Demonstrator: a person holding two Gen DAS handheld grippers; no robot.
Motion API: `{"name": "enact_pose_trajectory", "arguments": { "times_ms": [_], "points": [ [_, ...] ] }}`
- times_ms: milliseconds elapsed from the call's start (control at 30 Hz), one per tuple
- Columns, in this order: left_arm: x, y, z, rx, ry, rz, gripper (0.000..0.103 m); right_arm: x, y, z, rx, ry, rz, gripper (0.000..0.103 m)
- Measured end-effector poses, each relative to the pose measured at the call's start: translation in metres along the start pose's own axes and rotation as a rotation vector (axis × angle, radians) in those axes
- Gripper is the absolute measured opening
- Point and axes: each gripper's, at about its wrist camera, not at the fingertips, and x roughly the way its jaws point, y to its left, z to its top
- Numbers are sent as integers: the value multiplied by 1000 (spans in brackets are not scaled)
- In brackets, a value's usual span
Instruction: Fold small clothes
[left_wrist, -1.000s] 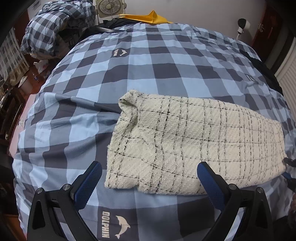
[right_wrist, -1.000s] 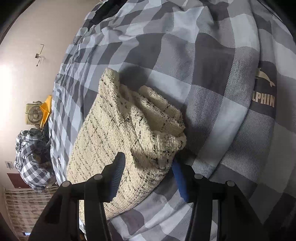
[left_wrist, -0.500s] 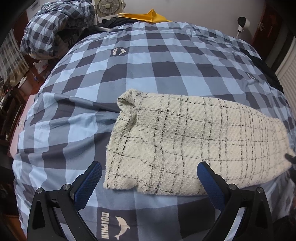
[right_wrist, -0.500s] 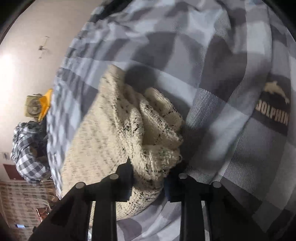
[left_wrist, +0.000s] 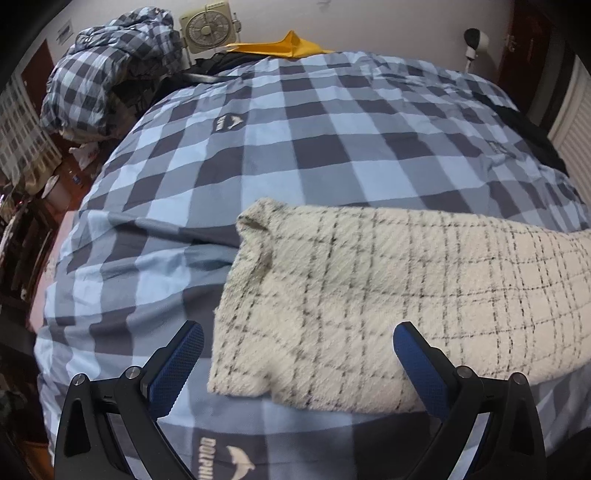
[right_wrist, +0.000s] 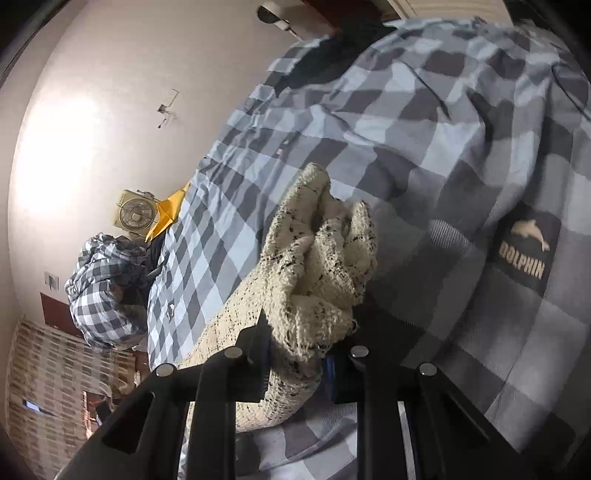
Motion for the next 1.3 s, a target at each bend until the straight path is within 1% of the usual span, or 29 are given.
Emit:
{"name": "enact_pose_trajectory", "arguments": {
  "times_ms": [67,100,167,200,267,333,433,500,533,633,700,767,800,833,900,933,1000,1100,1167,1200,1233,1300],
  "points": [
    [3,-6,4,2,-4,-20,103,-9,6,1,-33,-43,-3,17],
    [5,-9,5,3,-2,-20,103,-16,11,1,-51,-83,-10,17],
    [16,-17,8,11,15,-18,103,-28,13,1,-70,-137,-32,17],
    [20,-21,9,15,22,-19,103,-33,11,1,-84,-155,-57,17],
    [32,-32,10,38,45,-18,103,-31,7,2,-86,-150,-78,17],
    [48,-44,8,76,70,-3,103,-21,10,0,-97,-123,-96,17],
    [84,-64,-4,151,164,48,103,-19,28,-5,-183,-149,-136,17],
    [91,-63,-10,121,141,41,103,-22,41,-10,-263,-176,-166,17],
    [92,-60,-9,83,155,25,103,-23,47,-13,-300,-184,-178,17],
    [92,-50,-4,36,207,-17,103,-24,78,-24,-420,-206,-197,17],
    [89,-39,1,6,248,-46,103,-23,107,-34,-512,-220,-201,17],
    [80,-25,8,-34,257,-56,103,-21,139,-46,-608,-238,-200,17],
    [73,-17,13,-57,243,-64,103,-17,161,-56,-680,-247,-202,17],
    [60,-3,20,-91,209,-78,103,-13,176,-65,-737,-250,-207,17],
    [41,18,30,-122,158,-76,103,1,213,-90,-869,-240,-214,17],
    [31,31,36,-136,128,-59,103,9,225,-101,-912,-227,-210,17],
    [12,58,43,-154,69,-3,103,32,247,-127,-984,-176,-186,18],
    [-13,99,51,-147,-2,87,103,68,263,-159,-1029,-95,-138,18],
    [-22,117,55,-160,-33,137,103,92,267,-178,-1048,-41,-127,18],
    [-24,127,56,-170,-48,159,103,110,268,-189,-1053,0,-122,18],
    [-29,138,58,-185,-68,189,103,124,268,-198,-1060,26,-126,18],
    [-31,149,61,-211,-85,199,103,157,264,-217,-1087,85,-152,18]
  ]
}}
